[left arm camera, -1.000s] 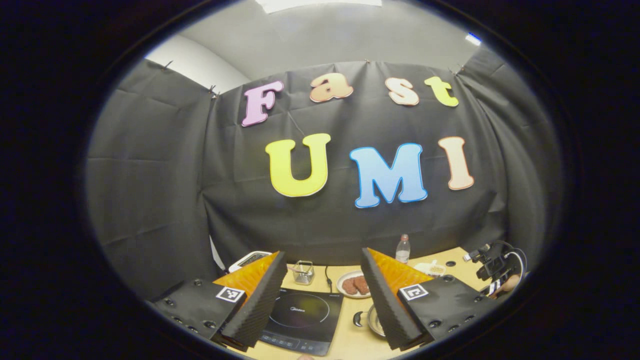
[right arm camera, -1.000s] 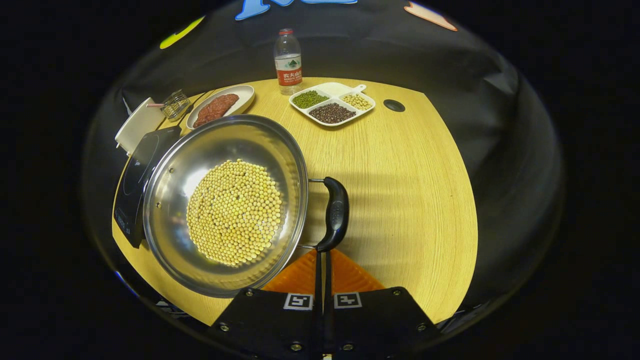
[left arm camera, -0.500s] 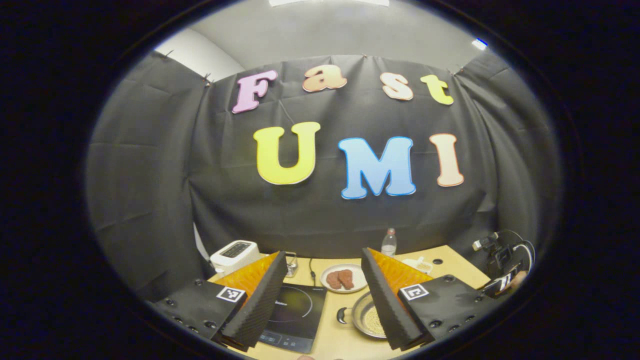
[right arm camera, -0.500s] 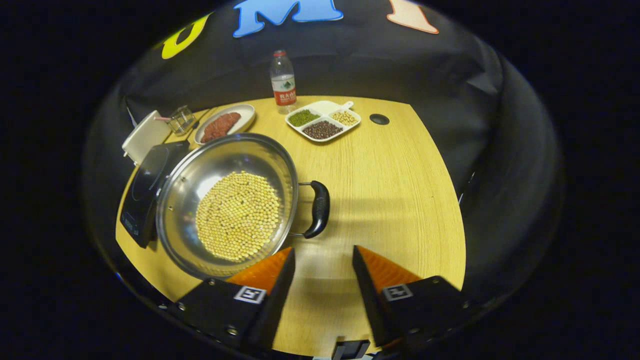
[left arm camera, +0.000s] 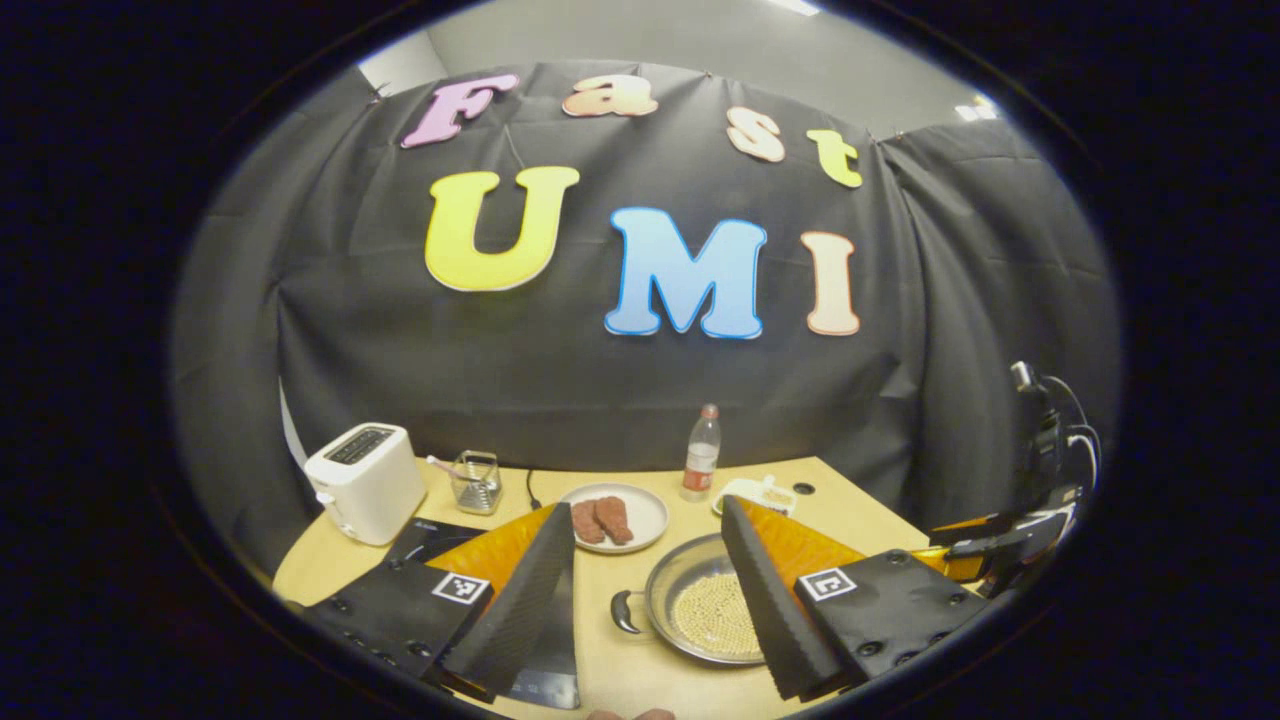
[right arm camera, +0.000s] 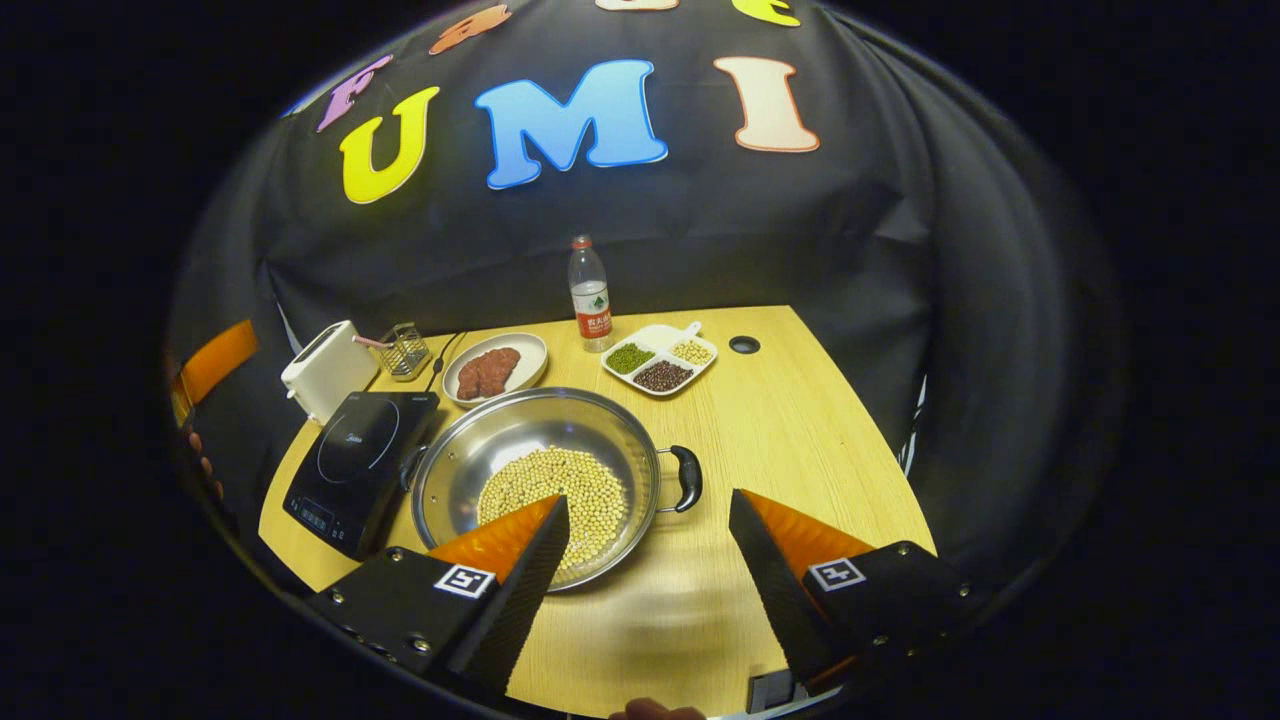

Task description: First push the handle of the pot to place it horizontally, then grasp the pot with both hands and set it on the induction cooktop.

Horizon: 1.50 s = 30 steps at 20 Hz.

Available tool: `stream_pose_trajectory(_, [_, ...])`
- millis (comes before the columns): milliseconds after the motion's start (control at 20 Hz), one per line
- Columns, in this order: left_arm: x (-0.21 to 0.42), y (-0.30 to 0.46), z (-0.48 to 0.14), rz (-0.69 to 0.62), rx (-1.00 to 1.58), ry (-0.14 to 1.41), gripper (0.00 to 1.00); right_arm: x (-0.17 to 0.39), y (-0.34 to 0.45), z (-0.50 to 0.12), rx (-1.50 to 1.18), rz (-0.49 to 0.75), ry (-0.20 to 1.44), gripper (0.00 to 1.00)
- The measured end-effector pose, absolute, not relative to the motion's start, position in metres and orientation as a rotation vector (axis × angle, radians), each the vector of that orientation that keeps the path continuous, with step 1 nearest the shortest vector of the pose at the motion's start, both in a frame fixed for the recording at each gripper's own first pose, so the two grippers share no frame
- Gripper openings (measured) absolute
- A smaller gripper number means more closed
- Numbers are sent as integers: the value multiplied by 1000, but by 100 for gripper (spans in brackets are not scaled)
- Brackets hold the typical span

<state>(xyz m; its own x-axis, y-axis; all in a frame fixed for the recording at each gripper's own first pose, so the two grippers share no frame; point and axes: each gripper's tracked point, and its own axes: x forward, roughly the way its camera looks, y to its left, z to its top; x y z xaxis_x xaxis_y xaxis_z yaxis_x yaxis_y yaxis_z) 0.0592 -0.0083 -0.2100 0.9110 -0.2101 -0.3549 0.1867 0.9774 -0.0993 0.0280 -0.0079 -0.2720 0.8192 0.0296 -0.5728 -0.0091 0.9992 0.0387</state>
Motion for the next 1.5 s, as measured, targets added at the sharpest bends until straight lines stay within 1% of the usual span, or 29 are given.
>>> stream_pose_trajectory(50, [63, -8, -221, -216, -68, 382, 99, 30, -3, -271, 37, 8, 594, 98])
stream_pose_trajectory(100, [66, -6, -229, -218, -70, 388, 99, 31, 0, -270, 38, -2, 585, 98])
stream_pose_trajectory(150, [69, -5, -242, -216, -70, 404, 94, 32, 3, -272, 37, -4, 580, 98])
stream_pose_trajectory(350, [82, -10, -295, -192, -69, 470, 94, 48, 6, -286, 5, 2, 559, 98])
stream_pose_trajectory(500, [95, -17, -339, -175, -41, 524, 95, 65, 4, -303, -16, 22, 577, 98])
stream_pose_trajectory(550, [98, -22, -355, -179, -30, 550, 99, 71, 1, -309, -27, 22, 583, 98])
stream_pose_trajectory(700, [101, -35, -400, -199, 2, 639, 95, 90, -5, -327, -31, 28, 613, 98])
stream_pose_trajectory(750, [101, -35, -412, -199, 14, 658, 97, 96, -9, -335, -29, 30, 622, 98])
stream_pose_trajectory(800, [101, -35, -423, -197, 20, 677, 95, 101, -11, -340, -27, 29, 634, 98])
stream_pose_trajectory(950, [103, -34, -449, -182, 52, 728, 95, 112, -15, -360, -1, 44, 666, 98])
stream_pose_trajectory(1100, [101, -32, -462, -163, 57, 768, 100, 122, -16, -375, -7, 46, 695, 98])
stream_pose_trajectory(1150, [103, -28, -469, -156, 56, 781, 98, 124, -15, -377, -6, 46, 703, 98])
stream_pose_trajectory(1400, [104, -29, -485, -155, 61, 822, 98, 127, -20, -403, -10, 39, 771, 98])
stream_pose_trajectory(1450, [101, -32, -490, -161, 58, 830, 95, 128, -20, -406, -7, 36, 778, 98])
stream_pose_trajectory(1500, [101, -34, -492, -169, 60, 834, 97, 129, -21, -409, -6, 32, 784, 98])
